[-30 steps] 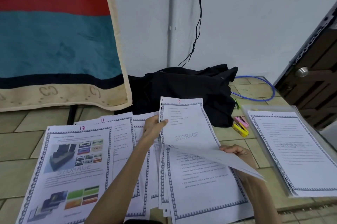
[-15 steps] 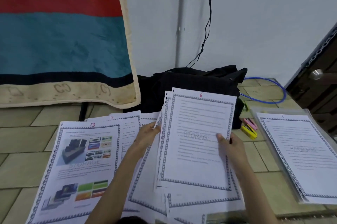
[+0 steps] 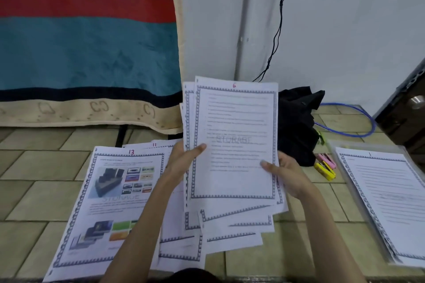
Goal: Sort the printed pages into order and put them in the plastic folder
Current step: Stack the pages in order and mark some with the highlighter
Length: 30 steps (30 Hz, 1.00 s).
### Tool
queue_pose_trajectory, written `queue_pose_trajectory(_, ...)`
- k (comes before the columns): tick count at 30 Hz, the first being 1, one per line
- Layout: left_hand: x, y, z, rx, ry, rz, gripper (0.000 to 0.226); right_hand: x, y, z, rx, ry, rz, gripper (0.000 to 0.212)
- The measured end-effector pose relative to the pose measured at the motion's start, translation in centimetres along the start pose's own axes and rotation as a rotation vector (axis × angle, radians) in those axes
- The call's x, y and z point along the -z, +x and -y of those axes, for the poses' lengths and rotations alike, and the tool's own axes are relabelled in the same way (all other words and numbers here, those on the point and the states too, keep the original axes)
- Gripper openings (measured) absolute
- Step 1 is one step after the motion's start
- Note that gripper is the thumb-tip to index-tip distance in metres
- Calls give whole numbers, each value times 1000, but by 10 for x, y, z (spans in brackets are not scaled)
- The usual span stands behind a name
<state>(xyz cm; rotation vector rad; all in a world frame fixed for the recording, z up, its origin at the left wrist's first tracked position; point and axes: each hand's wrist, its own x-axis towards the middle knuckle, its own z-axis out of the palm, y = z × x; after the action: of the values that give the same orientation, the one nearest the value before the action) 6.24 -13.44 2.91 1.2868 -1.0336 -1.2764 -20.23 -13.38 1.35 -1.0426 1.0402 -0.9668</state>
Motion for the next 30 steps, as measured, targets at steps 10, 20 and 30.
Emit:
queue_pose_trajectory(10, 0, -13, -48, -311, 58, -111, 30, -26, -1, 44, 373, -193, -51, 36)
queue_pose_trajectory(20, 5, -21, -41, -374, 143, -90, 39, -35, -4, 38, 394, -255, -76, 38)
queue_pose_trajectory(30, 7, -24, -21, -267, 125, -98, 27, -49, -7, 29, 394, -138, -61, 35)
